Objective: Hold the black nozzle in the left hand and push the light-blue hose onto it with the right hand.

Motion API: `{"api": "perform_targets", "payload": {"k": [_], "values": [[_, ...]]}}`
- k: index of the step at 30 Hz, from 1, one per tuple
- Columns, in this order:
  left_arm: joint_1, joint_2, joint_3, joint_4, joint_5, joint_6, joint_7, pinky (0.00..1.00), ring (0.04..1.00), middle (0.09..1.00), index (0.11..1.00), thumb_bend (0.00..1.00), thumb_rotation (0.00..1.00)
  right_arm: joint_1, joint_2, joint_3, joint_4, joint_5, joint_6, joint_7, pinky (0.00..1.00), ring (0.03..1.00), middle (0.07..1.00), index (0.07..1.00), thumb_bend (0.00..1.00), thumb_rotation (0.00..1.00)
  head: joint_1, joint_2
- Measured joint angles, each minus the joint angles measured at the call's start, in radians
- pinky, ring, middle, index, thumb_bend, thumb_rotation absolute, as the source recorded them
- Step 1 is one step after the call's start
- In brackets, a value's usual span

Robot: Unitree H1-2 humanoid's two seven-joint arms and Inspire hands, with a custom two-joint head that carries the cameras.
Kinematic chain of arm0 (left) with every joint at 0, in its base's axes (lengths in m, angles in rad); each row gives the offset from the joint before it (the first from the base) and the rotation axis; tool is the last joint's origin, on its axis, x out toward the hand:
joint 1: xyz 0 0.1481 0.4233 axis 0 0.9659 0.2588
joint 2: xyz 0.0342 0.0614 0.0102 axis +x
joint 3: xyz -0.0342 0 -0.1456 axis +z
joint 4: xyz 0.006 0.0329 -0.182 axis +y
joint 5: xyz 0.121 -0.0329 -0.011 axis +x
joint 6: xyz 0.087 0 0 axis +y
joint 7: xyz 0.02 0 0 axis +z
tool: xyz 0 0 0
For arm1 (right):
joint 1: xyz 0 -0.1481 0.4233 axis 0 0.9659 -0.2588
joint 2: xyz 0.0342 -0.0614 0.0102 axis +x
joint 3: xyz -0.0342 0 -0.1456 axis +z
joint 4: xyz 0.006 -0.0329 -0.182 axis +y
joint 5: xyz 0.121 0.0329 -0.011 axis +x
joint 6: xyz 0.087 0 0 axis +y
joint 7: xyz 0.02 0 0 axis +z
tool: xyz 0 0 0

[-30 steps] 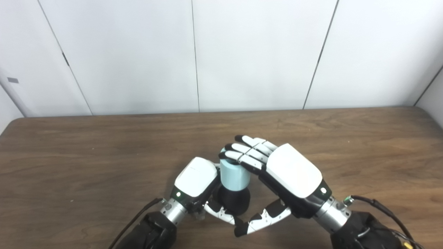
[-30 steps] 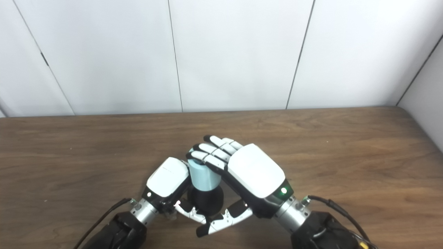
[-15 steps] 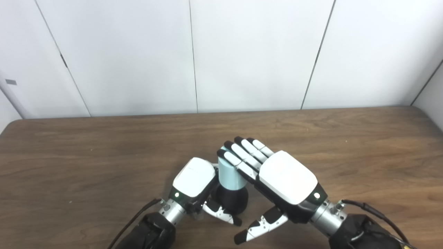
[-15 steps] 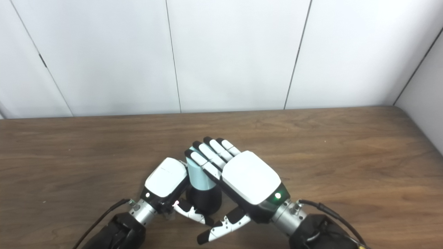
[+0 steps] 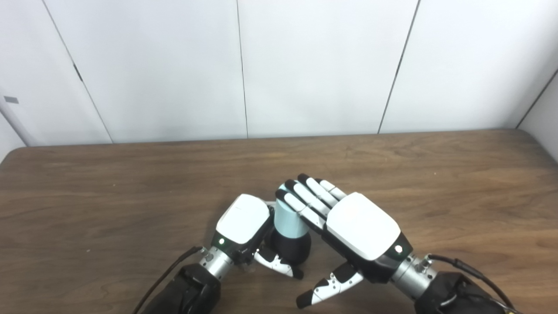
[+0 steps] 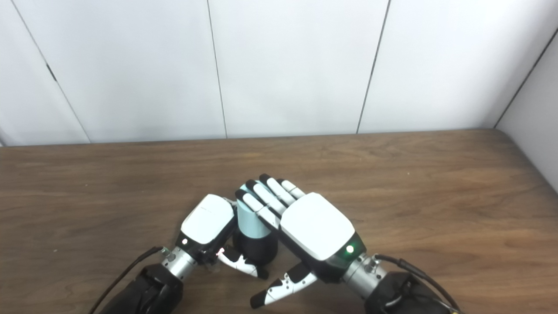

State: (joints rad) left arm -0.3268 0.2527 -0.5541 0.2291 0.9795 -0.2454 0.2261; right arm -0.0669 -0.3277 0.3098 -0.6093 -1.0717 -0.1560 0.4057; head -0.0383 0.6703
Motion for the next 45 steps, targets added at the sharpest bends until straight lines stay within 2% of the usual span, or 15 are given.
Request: {"api": "perform_targets", "payload": {"k": [2,6,12,15,19,22,28,34,38,45], "values": [[0.0,0.0,-0.001,0.0,-0.001,-0.004,-0.002,0.13,0.184,0.471,0.48,0.53,0.0,0.0,-0.009,-0.003,0.019,0.03,-0.011,-0.039,0.81,0.905,0.906,0.861,0.86,0.82,0.0,-0.002],[-0.001,0.001,-0.001,0.0,-0.007,-0.01,-0.008,0.13,0.182,0.471,0.481,0.53,0.0,0.006,-0.013,-0.006,0.049,0.089,-0.026,-0.13,0.78,0.881,0.88,0.832,0.85,0.8,0.0,-0.003],[0.0,0.001,0.003,0.0,-0.014,-0.021,-0.017,0.13,0.181,0.471,0.481,0.53,0.0,0.006,-0.014,-0.006,0.055,0.107,-0.027,-0.159,0.81,0.916,0.916,0.87,0.86,0.74,0.002,-0.003],[0.0,0.0,0.003,0.0,-0.014,-0.021,-0.017,0.13,0.187,0.471,0.481,0.53,0.0,0.012,-0.01,-0.004,0.069,0.107,-0.038,-0.192,0.79,0.901,0.904,0.856,0.88,0.69,0.0,-0.005],[0.0,0.0,0.004,0.0,-0.014,-0.022,-0.017,0.13,0.185,0.471,0.481,0.53,0.0,0.011,-0.002,-0.003,0.085,0.106,-0.048,-0.229,0.79,0.894,0.88,0.823,0.87,0.7,0.0,-0.005],[0.0,0.0,0.004,0.0,-0.014,-0.021,-0.017,0.13,0.187,0.471,0.48,0.53,0.0,0.004,-0.002,0.0,0.086,0.106,-0.048,-0.233,0.79,0.892,0.872,0.811,0.86,0.7,0.002,-0.005],[0.0,0.0,0.004,0.0,-0.013,-0.02,-0.015,0.12,0.179,0.471,0.48,0.53,0.0,0.005,0.004,0.003,0.09,0.106,-0.047,-0.231,0.81,0.917,0.927,0.882,0.87,0.69,0.0,-0.008],[0.0,0.0,0.004,0.0,-0.013,-0.019,-0.016,0.13,0.184,0.471,0.48,0.53,0.0,0.009,0.02,0.002,0.09,0.1,-0.041,-0.202,0.84,0.95,0.963,0.909,0.86,0.72,0.0,-0.006],[0.0,0.0,0.004,0.0,-0.013,-0.018,-0.015,0.13,0.189,0.471,0.48,0.53,0.0,0.007,0.036,-0.001,0.09,0.097,-0.033,-0.182,0.88,0.97,0.973,0.923,0.86,0.72,-0.002,-0.006],[-0.001,-0.001,0.004,0.0,-0.014,-0.011,-0.014,0.13,0.185,0.471,0.48,0.53,0.0,0.006,0.084,-0.022,0.09,0.102,-0.001,-0.156,0.97,1.0,1.0,0.997,0.86,0.75,-0.002,-0.009]]}}
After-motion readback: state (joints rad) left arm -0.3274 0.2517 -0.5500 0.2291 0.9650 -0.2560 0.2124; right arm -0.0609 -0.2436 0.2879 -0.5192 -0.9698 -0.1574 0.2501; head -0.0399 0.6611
